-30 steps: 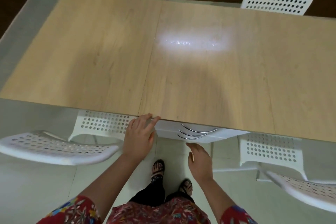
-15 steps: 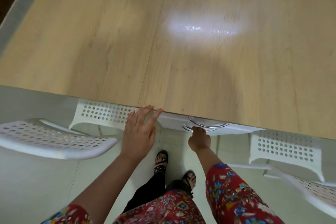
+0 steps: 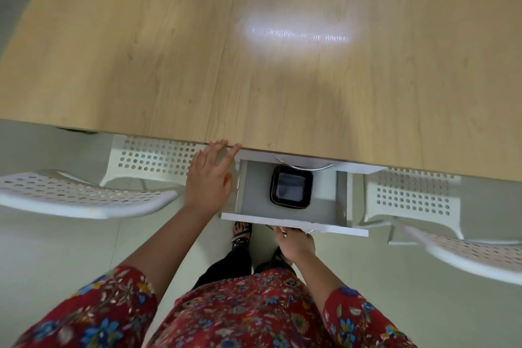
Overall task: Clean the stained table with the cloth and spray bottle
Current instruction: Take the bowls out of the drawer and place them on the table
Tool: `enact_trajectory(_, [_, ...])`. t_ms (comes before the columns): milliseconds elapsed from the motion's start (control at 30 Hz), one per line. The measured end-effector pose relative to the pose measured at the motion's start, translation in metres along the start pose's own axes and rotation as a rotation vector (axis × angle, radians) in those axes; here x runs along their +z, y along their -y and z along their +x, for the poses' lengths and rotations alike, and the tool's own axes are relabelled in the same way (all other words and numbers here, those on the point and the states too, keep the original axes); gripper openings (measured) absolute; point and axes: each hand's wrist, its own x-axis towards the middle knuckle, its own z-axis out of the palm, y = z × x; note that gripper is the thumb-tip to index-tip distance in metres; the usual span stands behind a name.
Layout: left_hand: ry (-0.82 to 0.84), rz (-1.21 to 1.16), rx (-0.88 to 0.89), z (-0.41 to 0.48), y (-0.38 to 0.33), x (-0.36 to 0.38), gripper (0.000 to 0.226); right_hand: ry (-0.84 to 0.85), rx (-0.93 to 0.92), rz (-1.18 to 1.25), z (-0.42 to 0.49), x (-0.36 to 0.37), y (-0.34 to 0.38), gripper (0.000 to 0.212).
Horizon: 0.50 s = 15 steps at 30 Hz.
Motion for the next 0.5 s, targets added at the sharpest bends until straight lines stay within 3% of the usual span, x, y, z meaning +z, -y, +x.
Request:
enact_trajectory(133, [0.031,0.0,-0.019,0.001,-0.002,0.0,0.077,0.127,0.04,-0.023,-0.01,0.005,-0.004,0.067])
enact_trajectory(200, [0.028,0.002,-0.021,0.0,-0.002,0.0,0.077,0.124,0.032,0.056,-0.013,-0.003,-0.005,0.058])
enact_trajectory(333, [0.007,-0.002,-0.032,0.0,-0.002,0.002,0.077,-0.292,0.084,0.349,0.001,-0.035,-0.016,0.027])
enact_trajectory(367, [0.004,-0.004,-0.033,0.0,-0.003,0.004,0.077,-0.33,0.132,0.389,0.011,-0.04,-0.021,0.023])
enact_trajectory(500, [-0.016,-0.011,-0.04,0.0,-0.003,0.006,0.075,-0.111,0.321,0.634,0.06,-0.037,-0.03,0.06])
